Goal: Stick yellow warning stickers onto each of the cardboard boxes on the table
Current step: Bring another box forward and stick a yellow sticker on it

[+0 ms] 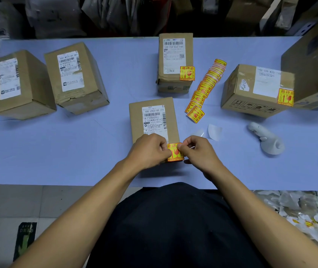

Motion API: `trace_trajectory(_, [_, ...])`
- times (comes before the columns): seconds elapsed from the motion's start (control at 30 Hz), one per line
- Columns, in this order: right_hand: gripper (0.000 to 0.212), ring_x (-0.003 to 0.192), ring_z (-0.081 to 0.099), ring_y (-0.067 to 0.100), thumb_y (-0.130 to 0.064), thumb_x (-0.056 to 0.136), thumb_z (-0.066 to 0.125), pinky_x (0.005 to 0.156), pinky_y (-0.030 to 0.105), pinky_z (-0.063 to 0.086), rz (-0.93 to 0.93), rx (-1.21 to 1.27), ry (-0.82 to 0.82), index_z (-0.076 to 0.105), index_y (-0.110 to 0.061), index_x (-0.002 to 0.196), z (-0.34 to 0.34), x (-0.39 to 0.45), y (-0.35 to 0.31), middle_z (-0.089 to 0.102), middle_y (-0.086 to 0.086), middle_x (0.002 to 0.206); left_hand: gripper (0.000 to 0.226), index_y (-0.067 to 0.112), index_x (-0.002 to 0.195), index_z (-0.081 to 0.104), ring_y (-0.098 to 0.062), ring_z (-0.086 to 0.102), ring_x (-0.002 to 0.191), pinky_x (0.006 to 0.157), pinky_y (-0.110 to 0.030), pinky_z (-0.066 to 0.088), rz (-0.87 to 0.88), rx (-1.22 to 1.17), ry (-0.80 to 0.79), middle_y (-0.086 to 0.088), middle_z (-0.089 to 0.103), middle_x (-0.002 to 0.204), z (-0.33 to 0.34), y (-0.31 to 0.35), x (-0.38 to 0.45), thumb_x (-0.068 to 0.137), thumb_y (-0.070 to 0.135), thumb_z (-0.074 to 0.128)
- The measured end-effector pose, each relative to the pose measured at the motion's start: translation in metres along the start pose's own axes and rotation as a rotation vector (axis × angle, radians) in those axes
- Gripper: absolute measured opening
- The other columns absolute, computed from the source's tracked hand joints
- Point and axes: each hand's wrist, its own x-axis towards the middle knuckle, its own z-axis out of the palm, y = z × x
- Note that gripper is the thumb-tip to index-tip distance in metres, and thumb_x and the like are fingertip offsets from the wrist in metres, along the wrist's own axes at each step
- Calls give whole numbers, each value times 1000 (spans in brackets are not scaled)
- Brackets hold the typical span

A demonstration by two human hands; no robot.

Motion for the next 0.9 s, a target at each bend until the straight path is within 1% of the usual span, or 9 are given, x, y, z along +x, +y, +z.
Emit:
trace_trajectory(0.1, [14, 76, 71, 27, -26, 91, 65, 70, 45, 62, 1, -3, 5, 65, -15, 82, 0, 1, 2, 66, 0, 78, 17, 15, 62, 63, -16, 69, 58, 66, -44, 59, 3, -14, -1, 0, 68, 55, 0, -2, 0, 78, 21, 64])
trace_trajectory(0.27, [16, 77, 68, 21, -30, 91, 66, 62, 33, 61, -4, -1, -5, 64, -16, 83, 0, 2, 5, 65, 0, 77, 20, 14, 63, 61, -22, 65, 64, 60, -39, 56, 0, 83, 3, -2, 67, 59, 2, 1, 3, 78, 27, 65])
trace_trajectory(0.4, [24, 79, 66, 18, -42, 87, 69, 67, 37, 58, 15, -30, 36, 60, -22, 96, -3, 2, 9, 65, -2, 83, 50, 15, 58, 42, -23, 45, 56, 47, -28, 25, -45, 457, 146, 0, 49, 57, 0, -4, 6, 79, 55, 64])
trace_trajectory(0.5, [47, 91, 64, 12, -56, 87, 63, 76, 32, 51, 17, -85, 69, 54, -28, 124, -1, 5, 9, 65, -10, 101, 41, 22, 75, 52, -27, 53, 78, 58, -32, 39, 86, 529, 324, -3, 61, 84, -4, -20, -2, 81, 61, 63])
trace_trajectory(0.57, [62, 105, 60, 12, -60, 90, 56, 87, 30, 48, 20, -49, 25, 45, -28, 141, 8, 9, 5, 60, -10, 118, 48, 16, 112, 63, -32, 53, 107, 77, -42, 48, 202, 495, 425, -9, 60, 113, 0, -33, -8, 83, 54, 67])
trace_trajectory(0.67, [48, 105, 64, 3, -52, 95, 53, 82, 8, 46, -62, -23, -37, 49, -29, 137, 27, 11, 1, 61, -14, 117, 73, 20, 151, 37, -35, 18, 149, 115, -54, 27, 109, 417, 342, -16, 28, 159, 9, -48, -7, 91, 55, 57])
trace_trajectory(0.73, [43, 100, 64, -2, -52, 94, 56, 77, 5, 44, -111, -43, -36, 50, -30, 131, 33, 7, 3, 64, -19, 112, 77, 26, 159, 16, -28, -8, 154, 121, -55, 10, 48, 389, 276, -8, 2, 168, 19, -58, -6, 95, 60, 44])
trace_trajectory(0.83, [82, 103, 59, -6, -66, 80, 60, 80, 8, 40, -122, -97, -92, 29, -32, 148, 31, 0, 9, 59, -24, 118, 77, 28, 159, 8, -24, -17, 153, 121, -54, 5, 88, 335, 290, -4, -8, 168, 25, -64, -6, 97, 60, 40])
trace_trajectory(0.9, [103, 104, 57, -14, -66, 76, 65, 79, 3, 40, -95, -102, -159, 13, -30, 156, 26, -1, 15, 57, -40, 116, 77, 28, 159, 10, -23, -18, 153, 122, -52, 6, 107, 299, 293, -4, -7, 168, 25, -66, -3, 97, 57, 45])
